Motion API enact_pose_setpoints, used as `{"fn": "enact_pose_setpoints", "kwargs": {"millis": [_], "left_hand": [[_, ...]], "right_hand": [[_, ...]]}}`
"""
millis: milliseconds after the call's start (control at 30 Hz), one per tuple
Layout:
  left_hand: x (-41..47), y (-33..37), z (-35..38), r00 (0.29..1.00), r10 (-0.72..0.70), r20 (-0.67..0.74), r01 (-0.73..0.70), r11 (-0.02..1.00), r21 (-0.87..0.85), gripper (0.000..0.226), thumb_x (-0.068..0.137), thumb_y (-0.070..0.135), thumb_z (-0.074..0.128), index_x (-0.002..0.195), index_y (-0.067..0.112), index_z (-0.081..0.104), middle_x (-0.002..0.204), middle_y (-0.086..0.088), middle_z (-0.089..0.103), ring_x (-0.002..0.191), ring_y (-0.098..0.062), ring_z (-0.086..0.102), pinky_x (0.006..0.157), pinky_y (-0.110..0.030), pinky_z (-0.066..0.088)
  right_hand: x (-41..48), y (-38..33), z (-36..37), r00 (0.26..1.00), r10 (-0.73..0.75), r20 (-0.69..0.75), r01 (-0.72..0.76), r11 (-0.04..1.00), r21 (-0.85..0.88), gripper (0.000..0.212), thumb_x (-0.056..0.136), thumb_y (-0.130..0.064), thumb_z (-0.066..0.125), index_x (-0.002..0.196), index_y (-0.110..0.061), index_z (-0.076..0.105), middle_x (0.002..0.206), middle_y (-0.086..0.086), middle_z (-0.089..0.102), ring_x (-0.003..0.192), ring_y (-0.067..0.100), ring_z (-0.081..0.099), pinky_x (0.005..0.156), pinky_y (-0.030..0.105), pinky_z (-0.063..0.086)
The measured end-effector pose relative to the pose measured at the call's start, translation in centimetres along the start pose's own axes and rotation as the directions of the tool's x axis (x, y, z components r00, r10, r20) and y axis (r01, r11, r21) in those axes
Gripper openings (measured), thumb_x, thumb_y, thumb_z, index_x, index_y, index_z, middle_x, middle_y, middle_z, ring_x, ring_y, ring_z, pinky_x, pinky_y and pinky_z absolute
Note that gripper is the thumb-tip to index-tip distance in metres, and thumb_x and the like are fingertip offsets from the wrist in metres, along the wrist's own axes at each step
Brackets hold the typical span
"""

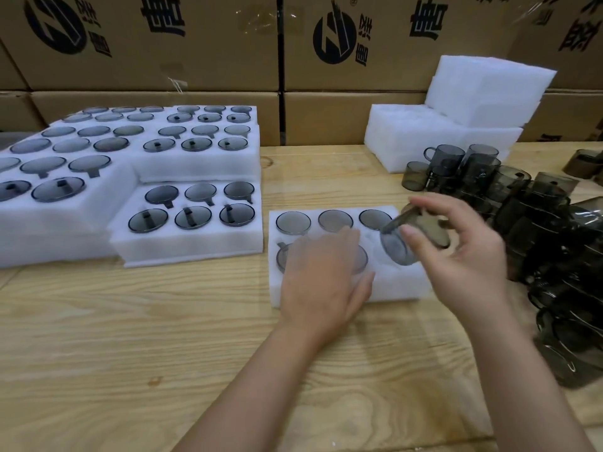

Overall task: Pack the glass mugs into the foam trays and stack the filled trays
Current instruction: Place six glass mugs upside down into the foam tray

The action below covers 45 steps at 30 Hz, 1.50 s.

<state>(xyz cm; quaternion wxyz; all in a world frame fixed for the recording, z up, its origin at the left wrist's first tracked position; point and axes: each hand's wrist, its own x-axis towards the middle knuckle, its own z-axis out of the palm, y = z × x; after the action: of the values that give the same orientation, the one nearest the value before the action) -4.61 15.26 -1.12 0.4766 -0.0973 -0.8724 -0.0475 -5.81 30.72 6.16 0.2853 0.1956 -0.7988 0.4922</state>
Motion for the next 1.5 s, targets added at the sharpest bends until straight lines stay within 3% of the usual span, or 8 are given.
{"fn": "enact_pose_setpoints", "kwargs": {"millis": [267,400,533,767,967,1133,1300,1500], "left_hand": [[0.1,0.5,0.1,0.989,-0.109,-0.101,0.091,0.981,-0.172,0.061,0.09,0.05,0.048,0.109,-0.006,0.065,0.097,-0.006,0.071,0.082,-0.019,0.07,0.097,-0.044,0.041],[0.1,0.7,0.4,0.966,-0.204,-0.158,0.165,0.959,-0.23,0.055,0.081,0.047,0.059,0.107,-0.002,0.058,0.09,-0.007,0.071,0.077,-0.022,0.07,0.097,-0.04,0.038],[0.2,0.7,0.8,0.956,-0.211,-0.203,0.167,0.962,-0.214,0.043,0.08,0.04,0.059,0.106,0.009,0.046,0.083,-0.005,0.07,0.069,-0.021,0.068,0.097,-0.039,0.036],[-0.3,0.6,0.6,0.993,-0.117,-0.034,0.113,0.988,-0.106,0.055,0.084,0.048,0.057,0.114,0.002,0.063,0.096,-0.002,0.07,0.084,-0.019,0.068,0.093,-0.042,0.047],[-0.2,0.6,0.4,0.997,-0.076,-0.002,0.075,0.996,-0.05,0.04,0.086,0.038,0.052,0.106,0.008,0.069,0.095,0.0,0.07,0.091,-0.02,0.066,0.085,-0.036,0.05],[-0.2,0.5,0.4,0.997,-0.072,0.038,0.074,0.997,-0.036,0.037,0.087,0.038,0.051,0.101,0.009,0.07,0.093,-0.001,0.071,0.094,-0.021,0.066,0.085,-0.036,0.049],[0.3,1.3,-0.5,0.986,-0.103,0.133,0.112,0.992,-0.063,0.046,0.09,0.039,0.044,0.118,0.009,0.065,0.12,-0.003,0.066,0.106,-0.018,0.064,0.097,-0.041,0.045],[1.6,3.2,-0.5,0.892,0.009,0.453,0.074,0.983,-0.166,0.063,0.093,0.037,0.041,0.15,0.016,0.024,0.158,0.002,0.02,0.144,-0.012,0.023,0.116,-0.04,0.015]], "right_hand": [[-1.0,-0.4,2.3,0.985,0.002,0.174,-0.025,0.992,0.128,0.04,0.073,-0.02,0.075,0.11,-0.026,0.062,0.114,-0.01,0.06,0.11,0.001,0.052,0.093,0.011,0.036],[-1.0,0.1,2.5,0.963,0.175,0.204,-0.204,0.97,0.131,0.056,0.067,-0.031,0.079,0.117,-0.036,0.054,0.119,-0.014,0.054,0.11,0.0,0.052,0.089,0.021,0.045],[-1.5,0.2,3.3,0.968,0.139,0.208,-0.167,0.978,0.125,0.059,0.062,-0.032,0.083,0.114,-0.033,0.056,0.109,-0.014,0.06,0.103,-0.002,0.055,0.087,0.014,0.043],[-0.2,2.8,1.7,0.97,0.21,0.121,-0.222,0.971,0.094,0.061,0.063,-0.031,0.083,0.116,-0.03,0.053,0.106,-0.019,0.062,0.095,-0.003,0.058,0.083,0.014,0.044],[0.6,5.0,0.3,0.935,0.25,0.252,-0.255,0.967,-0.015,0.061,0.071,-0.022,0.079,0.125,-0.034,0.052,0.111,-0.013,0.06,0.092,0.007,0.057,0.086,0.023,0.046],[0.4,5.2,0.9,0.929,0.19,0.319,-0.144,0.976,-0.162,0.064,0.076,-0.026,0.075,0.134,-0.027,0.049,0.11,-0.022,0.052,0.098,-0.003,0.049,0.08,-0.002,0.032],[0.5,5.3,0.7,0.914,0.238,0.33,-0.191,0.967,-0.168,0.062,0.078,-0.028,0.074,0.134,-0.027,0.049,0.11,-0.023,0.053,0.105,-0.003,0.046,0.08,-0.001,0.031],[0.7,4.3,1.1,0.937,0.164,0.309,-0.045,0.932,-0.36,0.044,0.077,-0.021,0.07,0.12,-0.012,0.06,0.102,0.003,0.061,0.099,0.024,0.053,0.074,0.021,0.029]]}}
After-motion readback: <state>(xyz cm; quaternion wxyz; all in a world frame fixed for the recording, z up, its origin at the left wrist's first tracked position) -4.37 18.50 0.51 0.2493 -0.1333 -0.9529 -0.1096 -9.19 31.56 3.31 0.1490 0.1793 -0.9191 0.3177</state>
